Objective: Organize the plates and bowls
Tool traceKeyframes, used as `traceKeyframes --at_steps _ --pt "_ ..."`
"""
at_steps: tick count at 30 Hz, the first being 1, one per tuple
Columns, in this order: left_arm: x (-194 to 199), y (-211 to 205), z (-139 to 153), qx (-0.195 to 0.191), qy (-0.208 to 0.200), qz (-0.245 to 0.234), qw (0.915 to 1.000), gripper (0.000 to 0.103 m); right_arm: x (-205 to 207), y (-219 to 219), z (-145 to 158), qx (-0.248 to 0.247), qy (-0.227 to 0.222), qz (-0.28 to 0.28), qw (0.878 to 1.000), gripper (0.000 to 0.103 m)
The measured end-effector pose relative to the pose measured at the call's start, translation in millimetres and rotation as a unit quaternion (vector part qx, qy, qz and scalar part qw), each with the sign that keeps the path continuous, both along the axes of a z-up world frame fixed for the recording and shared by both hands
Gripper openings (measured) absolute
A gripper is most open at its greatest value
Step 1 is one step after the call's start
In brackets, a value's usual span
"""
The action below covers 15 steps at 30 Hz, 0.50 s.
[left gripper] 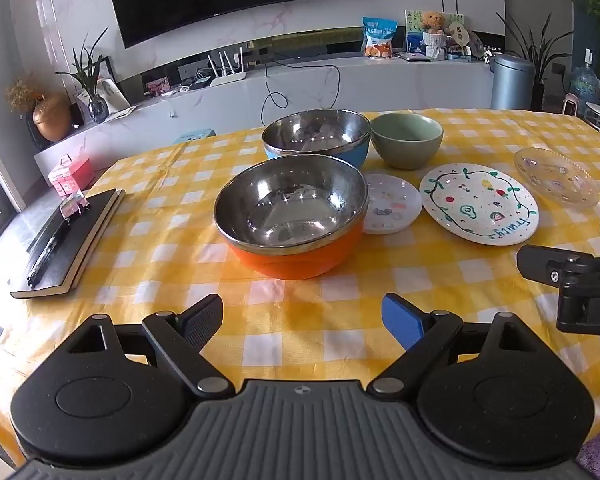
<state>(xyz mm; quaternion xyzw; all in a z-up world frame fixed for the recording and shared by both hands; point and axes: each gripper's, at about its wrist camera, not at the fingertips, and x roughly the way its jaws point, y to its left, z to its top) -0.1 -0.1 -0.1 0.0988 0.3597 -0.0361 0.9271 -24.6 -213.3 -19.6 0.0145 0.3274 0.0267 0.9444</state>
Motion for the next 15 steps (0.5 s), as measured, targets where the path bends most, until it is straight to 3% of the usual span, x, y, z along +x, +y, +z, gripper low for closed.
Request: traceKeyframes --at_steps 15 --pt "0.0 -0.5 1.6 -0.001 0.007 0.004 1.0 0.103 -1.9 1.7 -0.7 -0.003 -0.001 -0.004 1.0 0.1"
